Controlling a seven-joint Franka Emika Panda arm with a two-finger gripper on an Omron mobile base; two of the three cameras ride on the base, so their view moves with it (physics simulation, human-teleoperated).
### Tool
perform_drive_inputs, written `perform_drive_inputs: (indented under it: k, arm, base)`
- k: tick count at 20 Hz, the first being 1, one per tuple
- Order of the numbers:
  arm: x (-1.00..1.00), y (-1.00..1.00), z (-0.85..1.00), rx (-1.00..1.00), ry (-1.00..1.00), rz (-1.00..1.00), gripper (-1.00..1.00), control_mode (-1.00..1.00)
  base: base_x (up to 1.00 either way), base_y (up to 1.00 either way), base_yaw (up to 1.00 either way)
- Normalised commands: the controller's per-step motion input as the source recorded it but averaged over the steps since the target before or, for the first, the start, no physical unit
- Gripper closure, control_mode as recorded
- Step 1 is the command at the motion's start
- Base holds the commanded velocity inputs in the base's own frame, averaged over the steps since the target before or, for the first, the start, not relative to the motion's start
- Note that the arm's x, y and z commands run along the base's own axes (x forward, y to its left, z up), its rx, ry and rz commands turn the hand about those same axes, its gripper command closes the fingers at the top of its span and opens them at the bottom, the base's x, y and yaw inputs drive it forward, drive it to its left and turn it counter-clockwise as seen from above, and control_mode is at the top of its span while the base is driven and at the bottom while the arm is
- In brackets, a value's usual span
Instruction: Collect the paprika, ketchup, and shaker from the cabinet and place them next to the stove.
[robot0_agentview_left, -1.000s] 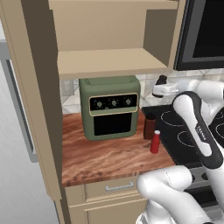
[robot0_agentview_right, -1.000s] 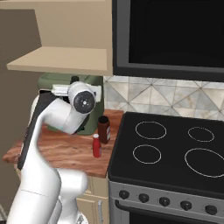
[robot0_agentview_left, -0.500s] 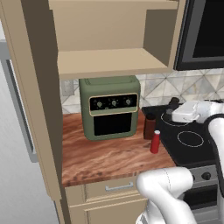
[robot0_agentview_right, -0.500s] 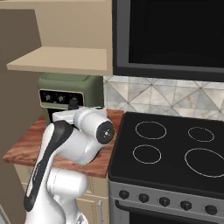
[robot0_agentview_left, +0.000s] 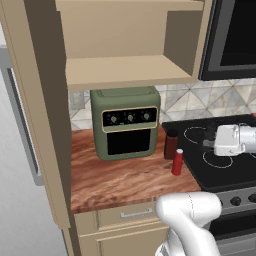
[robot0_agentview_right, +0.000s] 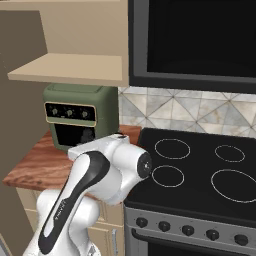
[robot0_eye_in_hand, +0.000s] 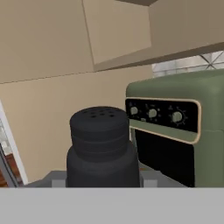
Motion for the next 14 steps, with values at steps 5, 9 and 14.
perform_drive_inputs:
  k: [5,9,14]
  arm:
    - [0.0,-0.25,-0.2,0.0,0.0,0.15,1.0,-1.0]
    - [0.0,-0.26,-0.2,0.0,0.0,0.13,1.0,-1.0]
    - [0.0,-0.19,-0.29,0.0,0.0,0.1,1.0,-1.0]
  base:
    - [0.0,0.0,0.0]
    - [0.0,0.0,0.0]
    - [0.0,0.0,0.0]
